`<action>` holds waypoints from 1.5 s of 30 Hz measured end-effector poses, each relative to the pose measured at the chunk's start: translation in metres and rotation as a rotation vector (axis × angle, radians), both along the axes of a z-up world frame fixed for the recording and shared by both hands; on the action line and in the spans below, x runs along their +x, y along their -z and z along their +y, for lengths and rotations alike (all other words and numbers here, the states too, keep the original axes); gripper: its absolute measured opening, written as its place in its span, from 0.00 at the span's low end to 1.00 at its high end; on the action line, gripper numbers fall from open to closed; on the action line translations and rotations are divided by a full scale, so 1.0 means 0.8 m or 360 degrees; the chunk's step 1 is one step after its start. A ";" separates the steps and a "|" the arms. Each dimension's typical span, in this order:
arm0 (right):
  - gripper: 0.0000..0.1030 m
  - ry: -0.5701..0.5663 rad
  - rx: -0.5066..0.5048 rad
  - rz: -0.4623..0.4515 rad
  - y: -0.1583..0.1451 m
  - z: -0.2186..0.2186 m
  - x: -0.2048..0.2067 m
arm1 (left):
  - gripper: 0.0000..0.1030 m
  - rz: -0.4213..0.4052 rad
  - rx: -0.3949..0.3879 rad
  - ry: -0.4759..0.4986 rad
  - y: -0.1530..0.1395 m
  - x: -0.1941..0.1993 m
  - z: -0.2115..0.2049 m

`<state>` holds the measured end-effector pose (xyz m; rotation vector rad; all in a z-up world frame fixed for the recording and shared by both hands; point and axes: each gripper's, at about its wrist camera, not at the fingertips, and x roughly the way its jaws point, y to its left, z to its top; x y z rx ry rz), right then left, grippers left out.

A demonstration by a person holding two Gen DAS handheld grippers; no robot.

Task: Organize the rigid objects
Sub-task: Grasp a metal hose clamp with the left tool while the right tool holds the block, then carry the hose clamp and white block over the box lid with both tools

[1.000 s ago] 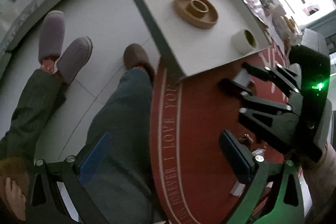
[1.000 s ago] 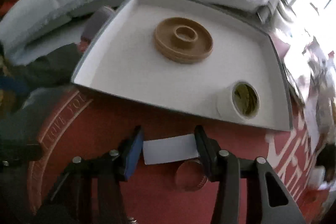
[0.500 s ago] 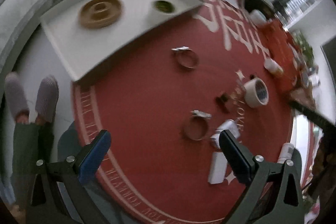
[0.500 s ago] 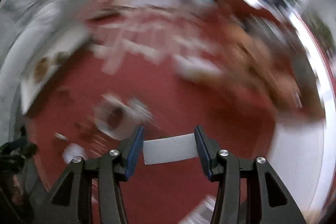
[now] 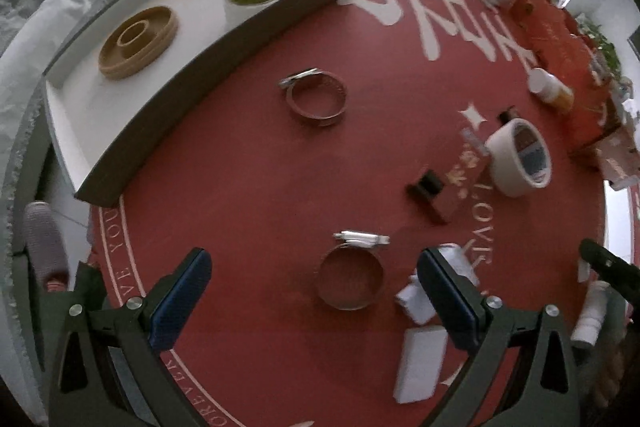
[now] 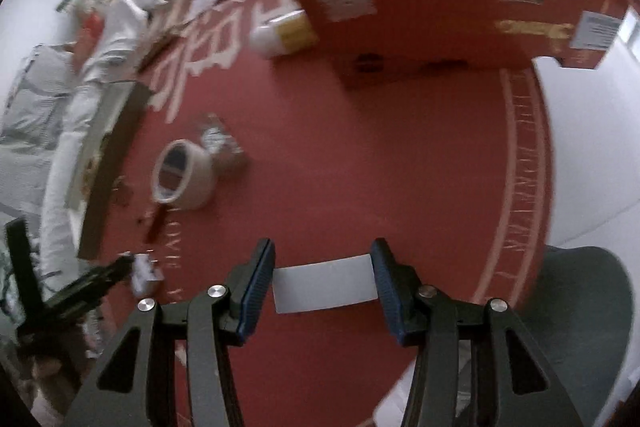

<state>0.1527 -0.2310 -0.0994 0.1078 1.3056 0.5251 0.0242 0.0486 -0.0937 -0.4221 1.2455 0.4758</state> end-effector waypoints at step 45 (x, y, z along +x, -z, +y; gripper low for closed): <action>0.50 -0.0398 0.0088 -0.0324 -0.145 0.148 -0.040 | 0.35 -0.0339 0.0135 -0.0075 -0.162 -0.022 0.022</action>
